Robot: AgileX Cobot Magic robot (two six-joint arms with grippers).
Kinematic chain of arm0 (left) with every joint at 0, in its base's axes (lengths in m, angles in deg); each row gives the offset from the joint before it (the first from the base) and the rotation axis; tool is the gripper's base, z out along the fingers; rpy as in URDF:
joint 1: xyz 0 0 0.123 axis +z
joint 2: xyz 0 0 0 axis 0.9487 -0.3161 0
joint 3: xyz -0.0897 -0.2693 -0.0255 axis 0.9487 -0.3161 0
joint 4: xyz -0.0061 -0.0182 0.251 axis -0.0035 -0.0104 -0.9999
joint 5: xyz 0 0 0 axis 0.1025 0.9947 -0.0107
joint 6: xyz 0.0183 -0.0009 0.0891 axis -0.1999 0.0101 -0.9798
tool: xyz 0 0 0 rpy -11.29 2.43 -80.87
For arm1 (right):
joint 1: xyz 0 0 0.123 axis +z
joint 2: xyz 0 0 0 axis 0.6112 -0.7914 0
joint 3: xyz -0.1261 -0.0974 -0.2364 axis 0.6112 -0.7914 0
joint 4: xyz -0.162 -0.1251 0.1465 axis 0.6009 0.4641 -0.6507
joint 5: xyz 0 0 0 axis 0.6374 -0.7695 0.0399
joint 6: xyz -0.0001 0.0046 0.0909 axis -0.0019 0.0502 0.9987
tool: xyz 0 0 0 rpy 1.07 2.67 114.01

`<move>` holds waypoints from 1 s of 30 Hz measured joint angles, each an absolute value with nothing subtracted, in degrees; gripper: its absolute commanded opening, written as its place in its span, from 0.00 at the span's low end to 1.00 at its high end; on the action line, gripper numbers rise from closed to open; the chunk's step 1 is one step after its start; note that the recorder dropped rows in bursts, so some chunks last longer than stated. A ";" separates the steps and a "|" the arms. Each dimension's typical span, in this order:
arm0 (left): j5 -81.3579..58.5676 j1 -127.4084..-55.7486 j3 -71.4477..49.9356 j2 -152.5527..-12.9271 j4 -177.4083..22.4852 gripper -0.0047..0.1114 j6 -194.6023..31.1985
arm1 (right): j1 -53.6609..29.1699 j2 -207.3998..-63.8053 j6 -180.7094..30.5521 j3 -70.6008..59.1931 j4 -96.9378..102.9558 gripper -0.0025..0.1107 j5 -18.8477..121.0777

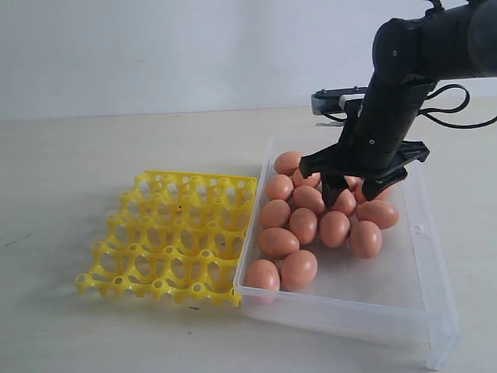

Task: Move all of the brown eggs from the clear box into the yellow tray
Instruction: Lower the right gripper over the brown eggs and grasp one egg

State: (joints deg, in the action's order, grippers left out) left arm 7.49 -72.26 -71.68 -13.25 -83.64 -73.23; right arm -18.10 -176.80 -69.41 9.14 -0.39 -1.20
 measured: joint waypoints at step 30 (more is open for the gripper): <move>7.49 -72.26 -71.68 -13.25 -83.64 0.04 -73.23 | -19.06 -183.40 -69.78 5.03 -10.30 0.55 6.69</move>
